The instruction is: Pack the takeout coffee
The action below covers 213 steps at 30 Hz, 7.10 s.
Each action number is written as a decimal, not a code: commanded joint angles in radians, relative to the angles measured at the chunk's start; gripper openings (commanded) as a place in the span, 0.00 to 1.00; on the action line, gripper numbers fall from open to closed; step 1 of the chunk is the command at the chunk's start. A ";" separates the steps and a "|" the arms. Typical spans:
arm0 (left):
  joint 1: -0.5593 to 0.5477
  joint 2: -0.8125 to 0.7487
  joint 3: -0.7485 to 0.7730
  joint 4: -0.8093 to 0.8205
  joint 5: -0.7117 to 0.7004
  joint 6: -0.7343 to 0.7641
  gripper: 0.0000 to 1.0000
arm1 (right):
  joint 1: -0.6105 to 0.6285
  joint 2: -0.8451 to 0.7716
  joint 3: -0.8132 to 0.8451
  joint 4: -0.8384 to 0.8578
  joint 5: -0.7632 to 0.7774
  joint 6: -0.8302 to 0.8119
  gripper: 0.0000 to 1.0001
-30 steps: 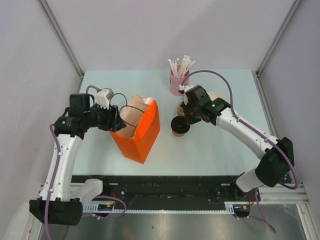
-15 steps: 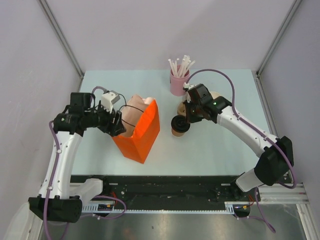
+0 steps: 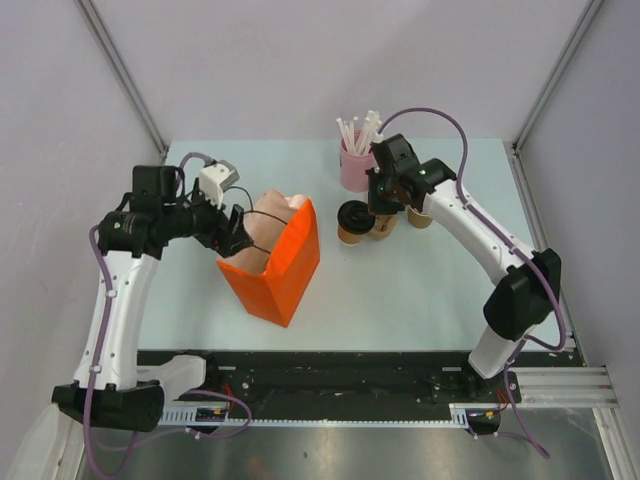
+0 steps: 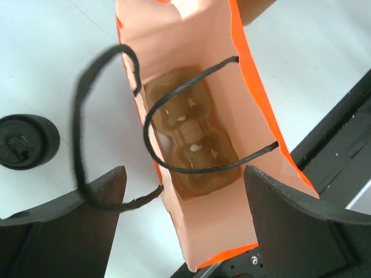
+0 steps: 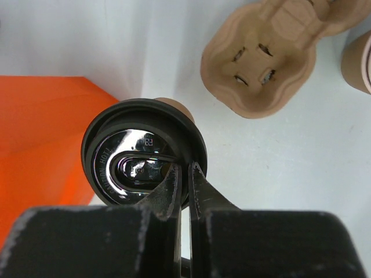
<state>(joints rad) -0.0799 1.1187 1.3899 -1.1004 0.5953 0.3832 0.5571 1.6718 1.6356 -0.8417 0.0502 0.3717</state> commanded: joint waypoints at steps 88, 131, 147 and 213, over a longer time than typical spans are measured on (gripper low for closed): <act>-0.396 -0.232 -0.143 0.185 -0.236 -0.009 0.00 | 0.294 -0.037 0.839 -0.582 0.016 0.056 0.00; -0.462 -0.310 -0.298 0.312 -0.249 -0.087 0.00 | 0.728 -0.173 0.112 -0.159 0.404 -0.186 0.00; -0.373 -0.231 -0.290 0.312 -0.154 -0.271 0.00 | 0.569 -0.129 0.003 0.127 0.255 -0.292 0.00; -0.264 -0.057 -0.200 0.300 -0.229 -0.386 0.00 | 0.429 0.457 0.768 -0.169 -0.038 -0.224 0.00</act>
<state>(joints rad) -0.3370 1.0809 1.2041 -0.7864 0.2985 -0.0326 0.9657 2.1529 2.3939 -1.1656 0.0170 0.2241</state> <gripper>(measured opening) 0.005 0.032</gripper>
